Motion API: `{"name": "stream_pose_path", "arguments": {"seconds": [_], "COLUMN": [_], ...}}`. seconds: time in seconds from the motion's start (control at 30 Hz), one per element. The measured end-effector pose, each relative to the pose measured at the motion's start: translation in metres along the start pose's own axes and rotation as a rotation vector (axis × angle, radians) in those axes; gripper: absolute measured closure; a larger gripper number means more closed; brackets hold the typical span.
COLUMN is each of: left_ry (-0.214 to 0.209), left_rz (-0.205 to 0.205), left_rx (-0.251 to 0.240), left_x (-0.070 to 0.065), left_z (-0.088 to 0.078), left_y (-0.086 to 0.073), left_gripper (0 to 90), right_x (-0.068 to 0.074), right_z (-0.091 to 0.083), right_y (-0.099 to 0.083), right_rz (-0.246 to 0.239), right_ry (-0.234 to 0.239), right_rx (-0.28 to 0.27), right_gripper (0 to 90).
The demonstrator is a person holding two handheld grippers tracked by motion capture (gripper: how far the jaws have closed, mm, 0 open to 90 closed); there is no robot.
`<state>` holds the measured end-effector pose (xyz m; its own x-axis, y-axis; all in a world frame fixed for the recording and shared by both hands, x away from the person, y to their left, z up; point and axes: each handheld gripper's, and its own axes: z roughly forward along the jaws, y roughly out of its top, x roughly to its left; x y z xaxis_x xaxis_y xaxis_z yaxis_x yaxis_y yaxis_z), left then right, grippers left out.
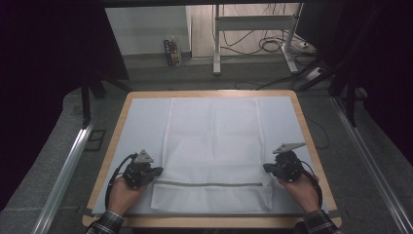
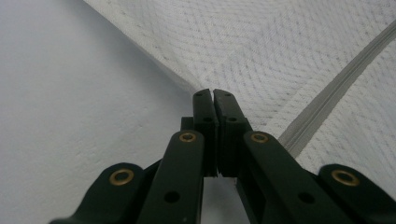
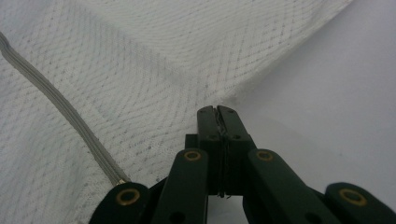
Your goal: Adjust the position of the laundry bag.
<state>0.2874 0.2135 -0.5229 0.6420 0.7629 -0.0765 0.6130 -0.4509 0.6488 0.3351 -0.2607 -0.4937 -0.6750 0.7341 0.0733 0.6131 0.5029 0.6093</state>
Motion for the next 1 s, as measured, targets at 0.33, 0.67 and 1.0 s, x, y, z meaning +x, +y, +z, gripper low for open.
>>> {"name": "stream_pose_path", "arguments": {"seconds": [0.33, 0.67, 1.0], "left_ry": [-0.019, -0.022, 0.053], "left_rz": [0.005, 0.012, 0.027], "left_rx": [0.013, 0.026, 0.002], "left_x": [-0.006, -0.009, -0.008], "left_z": [-0.001, 0.001, 0.002], "left_y": [-0.004, -0.005, -0.007], "left_gripper": [89.0, 88.4, 64.7], "right_x": [0.002, 0.001, -0.002], "right_z": [-0.005, -0.004, -0.005], "right_y": [-0.009, -0.012, -0.012], "right_rz": [0.000, 0.006, 0.003], "right_ry": [0.004, 0.006, 0.010], "right_rx": [0.002, 0.011, -0.018], "right_gripper": [87.7, 87.3, 71.9]}}
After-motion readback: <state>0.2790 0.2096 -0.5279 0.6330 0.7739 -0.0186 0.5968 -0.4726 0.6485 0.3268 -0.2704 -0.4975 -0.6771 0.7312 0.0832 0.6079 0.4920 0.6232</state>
